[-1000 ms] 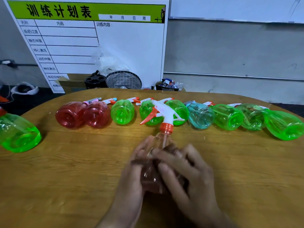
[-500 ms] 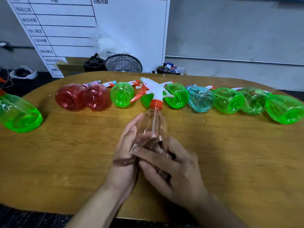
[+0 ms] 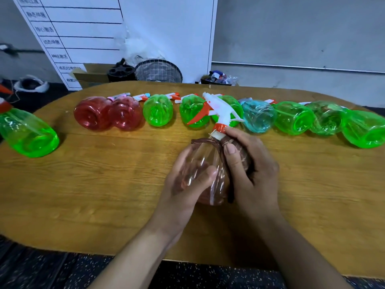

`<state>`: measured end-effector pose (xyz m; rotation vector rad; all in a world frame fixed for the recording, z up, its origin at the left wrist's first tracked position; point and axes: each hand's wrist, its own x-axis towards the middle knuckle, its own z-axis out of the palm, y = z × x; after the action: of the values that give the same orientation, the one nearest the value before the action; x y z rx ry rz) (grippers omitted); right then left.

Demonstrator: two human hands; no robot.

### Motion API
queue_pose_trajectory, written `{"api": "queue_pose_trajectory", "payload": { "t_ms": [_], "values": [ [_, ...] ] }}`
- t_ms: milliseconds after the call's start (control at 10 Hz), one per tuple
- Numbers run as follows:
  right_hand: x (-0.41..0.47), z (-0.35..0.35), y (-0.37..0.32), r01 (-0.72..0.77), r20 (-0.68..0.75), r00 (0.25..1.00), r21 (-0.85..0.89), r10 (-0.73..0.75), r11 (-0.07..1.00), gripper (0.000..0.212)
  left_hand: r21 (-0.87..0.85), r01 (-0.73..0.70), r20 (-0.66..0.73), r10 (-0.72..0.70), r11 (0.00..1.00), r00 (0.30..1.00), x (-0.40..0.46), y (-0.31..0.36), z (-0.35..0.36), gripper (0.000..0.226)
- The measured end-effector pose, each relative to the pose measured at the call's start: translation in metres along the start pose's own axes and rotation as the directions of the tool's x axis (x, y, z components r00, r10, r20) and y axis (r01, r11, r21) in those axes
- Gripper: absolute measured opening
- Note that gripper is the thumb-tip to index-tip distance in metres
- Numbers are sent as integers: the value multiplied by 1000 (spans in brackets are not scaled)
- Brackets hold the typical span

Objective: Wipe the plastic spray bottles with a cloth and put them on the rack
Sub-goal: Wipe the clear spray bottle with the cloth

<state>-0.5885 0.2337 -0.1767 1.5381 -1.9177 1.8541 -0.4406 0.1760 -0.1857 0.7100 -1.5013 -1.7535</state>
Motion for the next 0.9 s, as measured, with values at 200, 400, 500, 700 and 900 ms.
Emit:
{"api": "queue_pose_trajectory", "payload": {
  "t_ms": [200,400,500,700,900],
  "values": [
    [8,-7,1,66,15,998,26,-66,997,20,76,8,-1,-8,997,1000,-3,3,2,59],
    [18,-19,7,130,186,976,-97,-110,987,22,67,-3,22,2,998,1000,3,-3,2,67],
    [22,-25,11,107,113,990,-243,-82,964,26,70,-48,78,42,996,996,3,-10,2,69],
    [31,-28,7,43,121,993,-267,-11,963,25,96,-55,89,47,994,995,-1,-9,4,75],
    [39,-35,6,38,61,998,-377,-16,925,28,92,-61,110,50,994,993,-1,-13,5,78]
  ]
}}
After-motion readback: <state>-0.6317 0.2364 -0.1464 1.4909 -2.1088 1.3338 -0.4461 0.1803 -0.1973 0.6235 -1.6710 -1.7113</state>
